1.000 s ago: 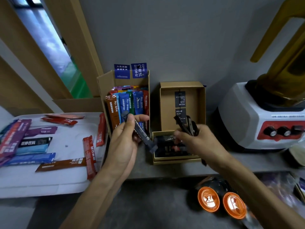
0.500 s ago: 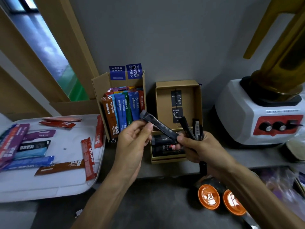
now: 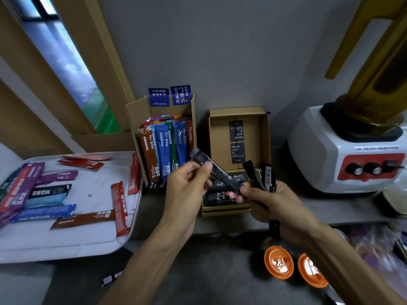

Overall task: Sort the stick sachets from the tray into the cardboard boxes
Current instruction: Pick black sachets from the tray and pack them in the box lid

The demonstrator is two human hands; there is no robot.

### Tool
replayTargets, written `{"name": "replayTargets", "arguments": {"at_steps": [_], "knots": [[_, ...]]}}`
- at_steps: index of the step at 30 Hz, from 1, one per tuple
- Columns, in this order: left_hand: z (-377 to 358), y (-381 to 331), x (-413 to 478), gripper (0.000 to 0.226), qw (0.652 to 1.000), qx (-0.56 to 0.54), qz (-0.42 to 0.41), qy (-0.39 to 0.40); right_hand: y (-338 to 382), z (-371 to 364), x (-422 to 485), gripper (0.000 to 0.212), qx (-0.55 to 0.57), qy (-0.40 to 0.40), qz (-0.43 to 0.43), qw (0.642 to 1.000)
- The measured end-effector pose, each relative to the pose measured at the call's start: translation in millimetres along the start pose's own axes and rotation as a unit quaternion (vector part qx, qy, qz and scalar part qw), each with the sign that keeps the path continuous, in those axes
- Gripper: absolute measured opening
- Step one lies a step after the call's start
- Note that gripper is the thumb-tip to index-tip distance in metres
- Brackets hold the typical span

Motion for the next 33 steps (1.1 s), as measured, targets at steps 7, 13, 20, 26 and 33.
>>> {"name": "replayTargets", "arguments": {"at_steps": [7,13,20,26,33], "knots": [[0,1,0,0.016,0.993,-0.102,0.05,-0.012,5,6,-3,0.025,0.017,0.008,0.019,1.0],[5,13,-2,0.008,0.998,-0.006,0.064,0.0,14,14,5,0.015,-0.15,-0.086,0.053,0.984],[1,17,11,0.021,0.812,0.51,-0.28,0.049,19,39,29,0.009,-0.357,-0.074,-0.057,0.93],[-17,36,22,0.033,0.732,0.593,-0.299,0.148,19,39,36,0.015,-0.389,-0.1,-0.044,0.915],[-16,39,23,0.034,0.73,0.601,-0.268,0.183,17,47,20,0.021,-0.13,-0.043,-0.015,0.99]]}}
Point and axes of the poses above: each hand's wrist, its own x-axis towards the middle knuckle, its own z-axis out of the back of the hand, y = z × x, the point moved 3 cm from there along x, towards the middle knuckle, and after that the axes turned 8 degrees about x, right-handed, at the moved point
